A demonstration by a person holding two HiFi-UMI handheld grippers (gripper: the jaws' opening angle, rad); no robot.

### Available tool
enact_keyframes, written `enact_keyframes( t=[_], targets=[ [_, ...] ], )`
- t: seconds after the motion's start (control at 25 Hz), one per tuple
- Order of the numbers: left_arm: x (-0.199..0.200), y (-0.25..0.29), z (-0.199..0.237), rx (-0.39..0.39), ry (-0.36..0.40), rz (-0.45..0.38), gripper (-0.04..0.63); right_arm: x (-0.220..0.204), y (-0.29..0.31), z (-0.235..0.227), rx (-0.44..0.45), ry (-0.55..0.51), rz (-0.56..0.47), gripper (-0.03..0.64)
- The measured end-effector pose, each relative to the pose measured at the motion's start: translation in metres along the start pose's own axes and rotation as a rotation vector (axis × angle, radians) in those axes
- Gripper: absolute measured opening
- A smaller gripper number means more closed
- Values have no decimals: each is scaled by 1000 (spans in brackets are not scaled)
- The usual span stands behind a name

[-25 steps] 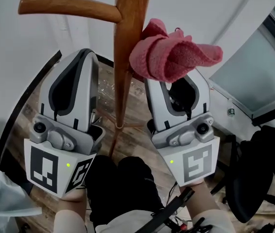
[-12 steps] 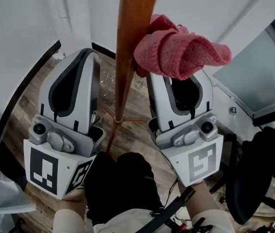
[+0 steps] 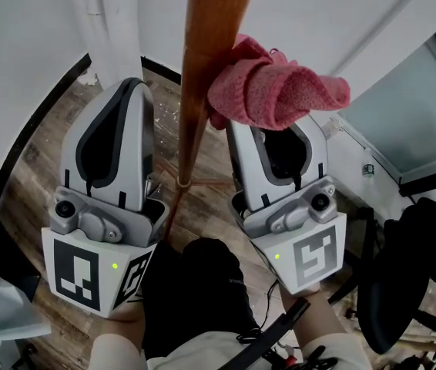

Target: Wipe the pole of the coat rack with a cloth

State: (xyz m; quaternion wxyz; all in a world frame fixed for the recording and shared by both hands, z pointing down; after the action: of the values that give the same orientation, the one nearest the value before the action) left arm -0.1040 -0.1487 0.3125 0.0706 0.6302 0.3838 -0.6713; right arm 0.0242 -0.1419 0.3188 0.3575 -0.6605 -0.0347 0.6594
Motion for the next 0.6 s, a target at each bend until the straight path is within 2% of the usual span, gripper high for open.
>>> enact_keyframes(
  t=[0.44,0.6],
  targets=[
    [-30,-8,0,19,-82,14,14,-19,-5,8,4,14,47,74],
    [-36,-10,1,14,-86,25,14,-26,-9,11,5,12,68,74]
  ],
)
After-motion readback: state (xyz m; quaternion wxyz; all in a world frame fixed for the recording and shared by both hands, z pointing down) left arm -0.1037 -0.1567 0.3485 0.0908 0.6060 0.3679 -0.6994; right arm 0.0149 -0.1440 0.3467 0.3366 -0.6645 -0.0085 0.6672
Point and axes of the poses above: the fingertips, and each gripper's own axes: y forward along the fingers, z to its left, x out of its top, the point moved 3 cm from there along -y, backward along the fingers, and after that the axes turned 11 degrees about -x, right-handed, at the moved point
